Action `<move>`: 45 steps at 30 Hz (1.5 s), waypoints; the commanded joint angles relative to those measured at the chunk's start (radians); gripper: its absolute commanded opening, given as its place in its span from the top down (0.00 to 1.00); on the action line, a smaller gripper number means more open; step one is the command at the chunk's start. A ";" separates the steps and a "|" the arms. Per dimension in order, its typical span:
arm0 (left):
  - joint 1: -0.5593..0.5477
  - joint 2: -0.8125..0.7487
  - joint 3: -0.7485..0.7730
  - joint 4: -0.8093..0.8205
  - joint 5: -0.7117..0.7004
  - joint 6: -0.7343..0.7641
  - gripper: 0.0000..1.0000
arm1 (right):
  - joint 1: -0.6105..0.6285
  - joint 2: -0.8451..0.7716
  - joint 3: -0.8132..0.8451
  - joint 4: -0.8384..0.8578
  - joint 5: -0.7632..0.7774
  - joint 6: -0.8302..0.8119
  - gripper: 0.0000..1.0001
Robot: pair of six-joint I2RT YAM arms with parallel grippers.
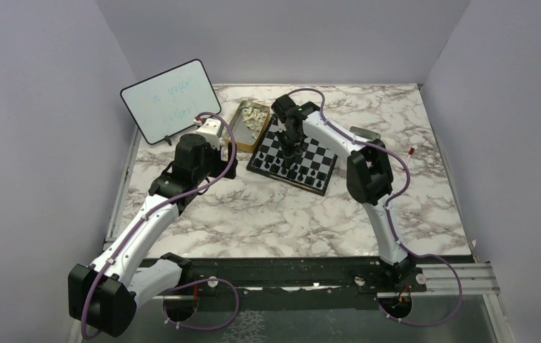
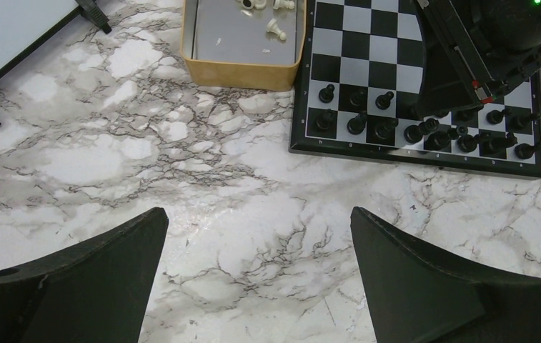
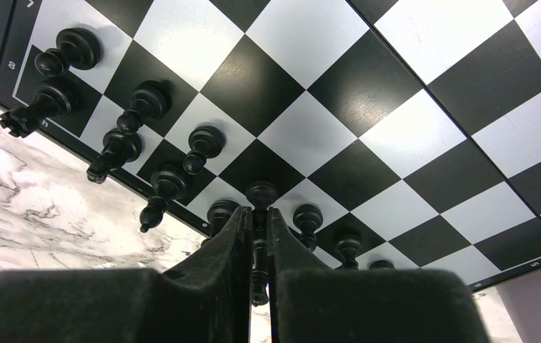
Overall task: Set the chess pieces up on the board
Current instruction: Place the chess piece on the chessboard.
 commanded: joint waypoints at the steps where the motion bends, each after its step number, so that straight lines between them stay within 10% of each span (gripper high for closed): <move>1: -0.005 -0.019 0.008 -0.002 -0.019 0.012 0.01 | 0.006 0.039 0.035 -0.015 -0.001 -0.012 0.86; 45: -0.007 -0.019 0.006 -0.002 -0.016 0.013 0.01 | 0.006 0.034 0.072 -0.024 0.040 -0.007 0.77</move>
